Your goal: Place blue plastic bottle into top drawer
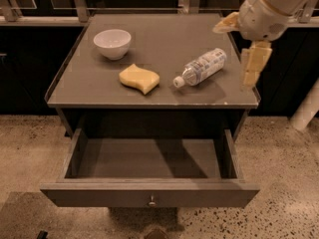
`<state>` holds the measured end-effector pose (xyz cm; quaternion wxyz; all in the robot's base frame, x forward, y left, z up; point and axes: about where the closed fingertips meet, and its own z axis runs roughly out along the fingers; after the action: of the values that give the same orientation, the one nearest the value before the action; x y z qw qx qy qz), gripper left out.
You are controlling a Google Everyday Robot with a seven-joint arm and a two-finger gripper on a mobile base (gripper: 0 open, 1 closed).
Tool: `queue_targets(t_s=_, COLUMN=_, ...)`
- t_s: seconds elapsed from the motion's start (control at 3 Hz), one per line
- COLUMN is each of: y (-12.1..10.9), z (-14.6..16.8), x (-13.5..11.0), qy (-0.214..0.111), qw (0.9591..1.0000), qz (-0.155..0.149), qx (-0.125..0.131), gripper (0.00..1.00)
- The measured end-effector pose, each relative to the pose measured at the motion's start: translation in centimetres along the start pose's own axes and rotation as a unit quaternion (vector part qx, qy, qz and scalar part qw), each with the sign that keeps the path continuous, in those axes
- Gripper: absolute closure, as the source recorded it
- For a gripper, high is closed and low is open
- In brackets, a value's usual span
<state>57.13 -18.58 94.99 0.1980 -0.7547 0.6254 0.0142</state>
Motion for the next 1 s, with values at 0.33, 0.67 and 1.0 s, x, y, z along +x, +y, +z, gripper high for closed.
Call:
queue_targets(t_s=0.33, y=-1.3, z=0.8, x=0.5, qy=-0.006, qw=0.9999, qz=-0.006, qx=0.009, gripper=0.00)
queue_targets(t_s=0.67, y=-0.3, z=1.0, x=1.8, qy=-0.019, qw=0.9998, qz=0.003, qx=0.008, gripper=0.00)
queue_targets(t_s=1.0, y=-0.8, z=2.8, x=4.4, qy=-0.054, qw=0.9985, qz=-0.005, qx=-0.013, gripper=0.00)
